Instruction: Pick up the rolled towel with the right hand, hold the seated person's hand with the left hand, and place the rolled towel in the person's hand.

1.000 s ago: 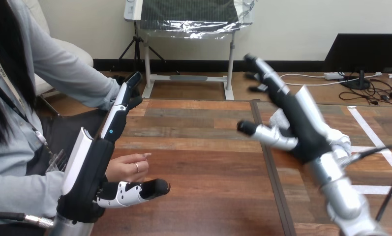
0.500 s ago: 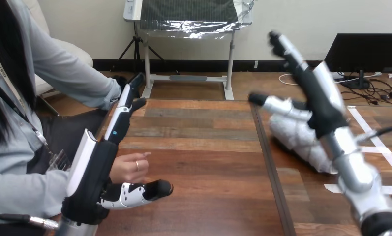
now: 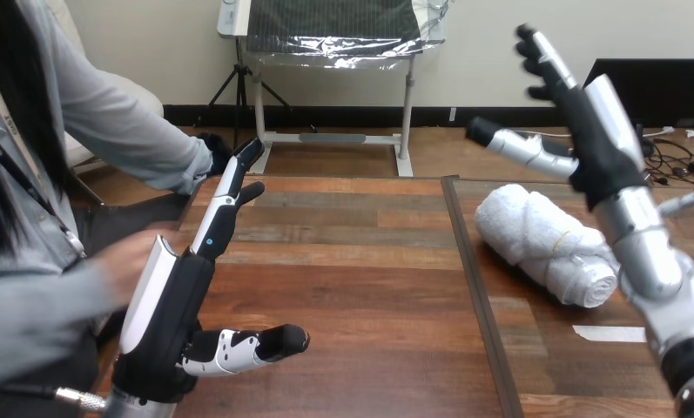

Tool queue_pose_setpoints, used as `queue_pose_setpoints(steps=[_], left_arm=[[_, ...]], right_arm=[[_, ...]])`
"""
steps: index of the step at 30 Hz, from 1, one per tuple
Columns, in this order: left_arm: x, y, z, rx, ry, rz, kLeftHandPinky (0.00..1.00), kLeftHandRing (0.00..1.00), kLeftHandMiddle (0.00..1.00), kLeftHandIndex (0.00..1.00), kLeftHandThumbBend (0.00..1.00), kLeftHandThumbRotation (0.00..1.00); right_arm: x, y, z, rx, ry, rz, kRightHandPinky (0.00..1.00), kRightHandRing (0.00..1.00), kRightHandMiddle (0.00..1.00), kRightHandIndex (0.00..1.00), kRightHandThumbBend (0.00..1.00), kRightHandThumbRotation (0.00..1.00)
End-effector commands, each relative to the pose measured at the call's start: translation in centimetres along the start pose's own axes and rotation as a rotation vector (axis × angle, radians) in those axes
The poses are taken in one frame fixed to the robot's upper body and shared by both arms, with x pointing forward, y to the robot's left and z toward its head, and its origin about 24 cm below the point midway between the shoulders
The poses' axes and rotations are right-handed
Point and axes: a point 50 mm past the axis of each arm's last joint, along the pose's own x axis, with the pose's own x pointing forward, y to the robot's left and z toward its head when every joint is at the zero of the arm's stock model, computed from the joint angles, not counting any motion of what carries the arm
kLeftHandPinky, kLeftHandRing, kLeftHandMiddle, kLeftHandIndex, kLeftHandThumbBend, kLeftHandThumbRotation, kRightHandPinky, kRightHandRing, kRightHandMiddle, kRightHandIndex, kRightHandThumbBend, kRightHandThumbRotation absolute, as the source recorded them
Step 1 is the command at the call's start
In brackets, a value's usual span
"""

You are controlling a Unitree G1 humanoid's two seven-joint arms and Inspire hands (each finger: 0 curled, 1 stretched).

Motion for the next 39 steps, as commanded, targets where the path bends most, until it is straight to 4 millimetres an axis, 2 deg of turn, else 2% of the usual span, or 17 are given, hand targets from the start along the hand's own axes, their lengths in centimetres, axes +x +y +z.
queue_pose_setpoints(steps=[1,18,39], left_arm=[[1.6,0.2,0.6,0.005,-0.082,0.049,0.9,1.0,1.0,1.0,1.0,0.81],[1.5,0.0,0.7,0.0,-0.08,0.062,0.91,1.0,1.0,1.0,1.0,0.8],[1.2,-0.1,1.2,0.0,-0.094,0.075,0.9,1.0,1.0,1.0,1.0,0.82]], right_arm=[[4.4,-3.3,3.5,-0.077,-0.059,-0.082,0.89,0.97,0.95,0.98,1.0,0.68],[6.0,-4.0,3.0,-0.172,0.134,-0.079,0.84,0.97,0.95,0.96,1.0,0.61],[6.1,-3.3,1.6,-0.302,0.348,0.012,0.82,0.98,0.95,0.95,1.0,0.53]])
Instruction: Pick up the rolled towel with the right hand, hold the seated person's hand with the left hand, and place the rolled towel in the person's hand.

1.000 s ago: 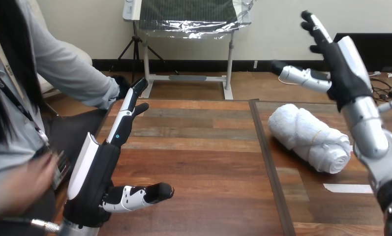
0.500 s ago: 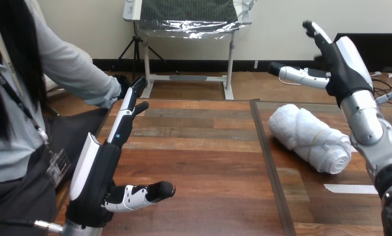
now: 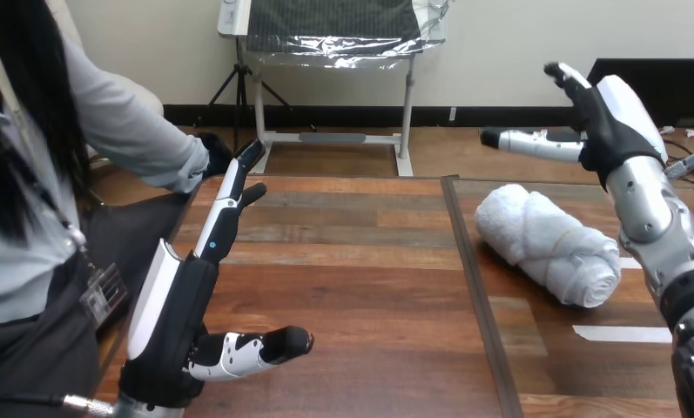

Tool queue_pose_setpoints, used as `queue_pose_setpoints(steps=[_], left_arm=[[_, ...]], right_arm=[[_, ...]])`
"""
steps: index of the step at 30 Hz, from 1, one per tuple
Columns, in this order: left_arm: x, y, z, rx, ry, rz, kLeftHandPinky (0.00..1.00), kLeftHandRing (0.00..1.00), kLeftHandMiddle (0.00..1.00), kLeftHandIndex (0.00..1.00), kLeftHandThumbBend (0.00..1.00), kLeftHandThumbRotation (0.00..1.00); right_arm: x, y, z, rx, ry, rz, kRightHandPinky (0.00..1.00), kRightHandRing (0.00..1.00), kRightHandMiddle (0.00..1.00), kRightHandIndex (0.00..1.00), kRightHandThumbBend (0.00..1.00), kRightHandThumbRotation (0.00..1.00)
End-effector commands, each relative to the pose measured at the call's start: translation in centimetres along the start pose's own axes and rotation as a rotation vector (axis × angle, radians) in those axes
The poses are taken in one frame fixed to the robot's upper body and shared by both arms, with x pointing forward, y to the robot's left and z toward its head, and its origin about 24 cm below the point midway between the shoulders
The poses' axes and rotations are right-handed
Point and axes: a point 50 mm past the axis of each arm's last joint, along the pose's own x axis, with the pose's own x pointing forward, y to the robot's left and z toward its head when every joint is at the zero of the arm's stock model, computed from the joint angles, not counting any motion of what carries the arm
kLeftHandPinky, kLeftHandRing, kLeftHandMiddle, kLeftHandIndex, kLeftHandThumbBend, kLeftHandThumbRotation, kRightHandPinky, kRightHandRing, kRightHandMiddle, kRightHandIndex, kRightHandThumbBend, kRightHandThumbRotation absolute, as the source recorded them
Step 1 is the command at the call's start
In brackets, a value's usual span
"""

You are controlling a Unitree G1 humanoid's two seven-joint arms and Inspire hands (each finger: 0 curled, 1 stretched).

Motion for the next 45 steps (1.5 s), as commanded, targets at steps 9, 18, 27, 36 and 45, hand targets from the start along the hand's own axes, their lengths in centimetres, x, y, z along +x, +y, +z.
queue_pose_setpoints(steps=[9,18,27,36,45], left_arm=[[1.2,0.4,1.1,0.011,-0.1,0.048,0.88,1.0,1.0,1.0,1.0,0.81],[1.0,0.4,1.3,0.004,-0.102,0.055,0.87,1.0,1.0,1.0,1.0,0.81],[0.8,0.4,1.7,0.005,-0.11,0.046,0.87,1.0,1.0,1.0,1.0,0.8],[0.4,0.4,2.2,0.011,-0.115,0.044,0.87,1.0,1.0,1.0,1.0,0.77],[0.0,0.4,2.6,0.014,-0.117,0.052,0.91,1.0,1.0,1.0,1.0,0.77]], right_arm=[[1.5,-1.9,2.9,-0.068,0.012,0.005,0.84,0.98,0.96,0.97,1.0,0.57],[1.3,-1.0,2.1,-0.15,0.082,0.064,0.84,0.97,0.96,0.96,1.0,0.56],[1.0,-0.1,1.2,-0.246,0.133,0.121,0.84,0.97,0.96,0.97,1.0,0.6],[0.6,0.7,0.0,-0.276,0.186,0.161,0.84,0.96,0.95,0.96,1.0,0.63],[0.1,1.8,-1.0,-0.311,0.222,0.209,0.83,0.97,0.95,0.96,1.0,0.66]])
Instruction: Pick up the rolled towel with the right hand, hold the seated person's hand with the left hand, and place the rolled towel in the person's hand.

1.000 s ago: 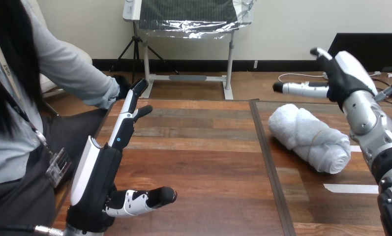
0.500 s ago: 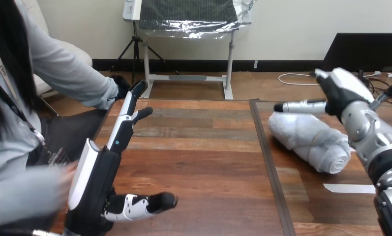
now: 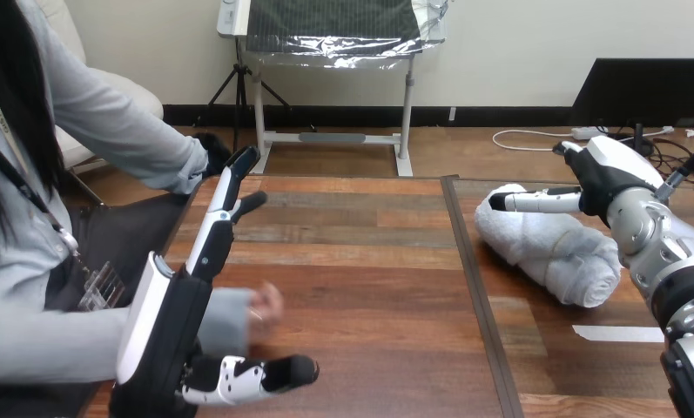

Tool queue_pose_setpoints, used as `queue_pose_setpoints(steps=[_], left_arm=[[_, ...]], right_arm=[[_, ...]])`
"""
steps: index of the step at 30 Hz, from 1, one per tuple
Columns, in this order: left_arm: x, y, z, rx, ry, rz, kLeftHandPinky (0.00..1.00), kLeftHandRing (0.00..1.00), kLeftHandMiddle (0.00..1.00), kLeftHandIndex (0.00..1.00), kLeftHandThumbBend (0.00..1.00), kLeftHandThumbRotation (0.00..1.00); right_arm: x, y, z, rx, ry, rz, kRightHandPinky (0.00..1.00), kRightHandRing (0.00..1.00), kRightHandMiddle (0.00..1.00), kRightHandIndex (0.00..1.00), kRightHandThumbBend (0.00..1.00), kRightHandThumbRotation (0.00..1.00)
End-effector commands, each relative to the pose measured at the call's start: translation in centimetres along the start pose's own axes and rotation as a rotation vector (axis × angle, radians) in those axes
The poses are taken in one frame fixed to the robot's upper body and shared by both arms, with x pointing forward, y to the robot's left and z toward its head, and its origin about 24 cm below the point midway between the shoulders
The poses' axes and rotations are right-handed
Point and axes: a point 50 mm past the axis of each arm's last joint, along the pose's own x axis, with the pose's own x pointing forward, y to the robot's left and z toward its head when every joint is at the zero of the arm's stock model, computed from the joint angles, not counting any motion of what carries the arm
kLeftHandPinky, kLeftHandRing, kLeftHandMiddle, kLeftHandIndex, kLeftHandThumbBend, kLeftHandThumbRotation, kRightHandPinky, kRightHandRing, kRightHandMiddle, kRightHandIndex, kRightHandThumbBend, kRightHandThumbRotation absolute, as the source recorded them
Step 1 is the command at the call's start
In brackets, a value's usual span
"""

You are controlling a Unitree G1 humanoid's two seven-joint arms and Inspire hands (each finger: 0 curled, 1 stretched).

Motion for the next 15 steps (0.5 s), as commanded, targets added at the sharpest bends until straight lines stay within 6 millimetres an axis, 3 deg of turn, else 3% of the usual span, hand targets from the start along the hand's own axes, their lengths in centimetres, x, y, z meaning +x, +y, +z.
queue_pose_setpoints(steps=[1,15], left_arm=[[1.1,0.4,1.0,0.008,-0.081,0.035,0.91,1.0,1.0,1.0,1.0,0.77],[0.8,0.8,1.9,0.009,-0.127,0.046,0.92,1.0,1.0,1.0,1.0,0.75]], right_arm=[[0.1,-0.3,1.3,-0.03,-0.028,0.004,0.83,0.97,0.95,0.96,1.0,0.67],[-0.1,1.7,0.2,-0.157,0.024,0.097,0.84,0.98,0.98,0.98,1.0,0.76]])
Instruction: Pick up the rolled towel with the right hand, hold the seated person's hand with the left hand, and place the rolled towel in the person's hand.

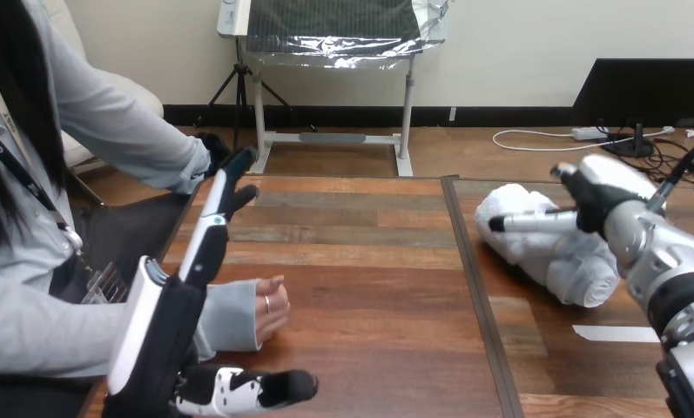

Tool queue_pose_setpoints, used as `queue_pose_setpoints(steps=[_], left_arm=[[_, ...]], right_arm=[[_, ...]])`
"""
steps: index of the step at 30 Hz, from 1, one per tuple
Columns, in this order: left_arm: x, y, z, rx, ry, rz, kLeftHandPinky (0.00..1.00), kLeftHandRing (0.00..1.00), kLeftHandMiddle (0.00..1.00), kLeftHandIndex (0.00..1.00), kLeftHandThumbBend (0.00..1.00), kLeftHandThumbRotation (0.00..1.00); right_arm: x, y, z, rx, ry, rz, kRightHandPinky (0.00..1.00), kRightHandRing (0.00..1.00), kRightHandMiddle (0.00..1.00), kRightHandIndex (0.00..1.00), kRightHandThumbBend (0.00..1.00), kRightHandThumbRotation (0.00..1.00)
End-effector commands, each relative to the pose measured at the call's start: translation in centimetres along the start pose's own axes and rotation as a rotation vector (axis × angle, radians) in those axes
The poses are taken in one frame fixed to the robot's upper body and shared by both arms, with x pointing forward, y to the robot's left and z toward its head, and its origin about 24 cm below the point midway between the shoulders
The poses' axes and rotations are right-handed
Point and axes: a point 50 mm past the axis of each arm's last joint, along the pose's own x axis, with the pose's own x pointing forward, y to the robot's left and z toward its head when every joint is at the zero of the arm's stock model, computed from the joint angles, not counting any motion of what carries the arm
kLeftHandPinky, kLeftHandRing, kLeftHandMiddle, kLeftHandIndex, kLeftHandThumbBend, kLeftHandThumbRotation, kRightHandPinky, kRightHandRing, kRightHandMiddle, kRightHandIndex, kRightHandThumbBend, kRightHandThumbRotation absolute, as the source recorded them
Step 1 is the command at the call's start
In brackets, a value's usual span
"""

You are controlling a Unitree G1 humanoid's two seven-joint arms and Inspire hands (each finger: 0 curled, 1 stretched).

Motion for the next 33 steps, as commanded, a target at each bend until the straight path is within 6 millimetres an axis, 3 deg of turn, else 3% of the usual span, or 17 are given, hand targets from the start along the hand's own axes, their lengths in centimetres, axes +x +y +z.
queue_pose_setpoints(steps=[1,12,19,27,33], left_arm=[[1.1,0.6,1.0,0.011,-0.092,0.031,0.92,1.0,1.0,1.0,1.0,0.75],[0.7,0.8,1.8,0.023,-0.096,0.033,0.92,1.0,1.0,1.0,1.0,0.76],[0.4,0.7,2.2,0.002,-0.114,0.066,0.85,0.99,1.0,1.0,1.0,0.76],[0.2,0.7,2.8,-0.009,-0.107,0.088,0.83,0.99,1.0,0.99,1.0,0.74],[0.2,0.8,3.1,-0.005,-0.114,0.093,0.82,0.97,1.0,0.98,1.0,0.74]], right_arm=[[0.0,0.6,0.7,-0.031,-0.008,0.027,0.84,0.99,0.98,0.98,1.0,0.76],[-0.1,2.2,-0.2,-0.03,0.027,0.072,0.87,1.0,1.0,0.99,1.0,0.74],[-0.2,3.0,-0.7,0.008,0.047,0.092,0.87,1.0,0.99,0.99,0.97,0.72],[-0.3,3.8,-1.1,0.05,0.06,0.113,0.94,1.0,0.97,0.98,0.97,0.69],[-0.3,4.3,-1.2,0.051,0.059,0.114,0.92,0.97,0.95,0.97,0.98,0.67]])
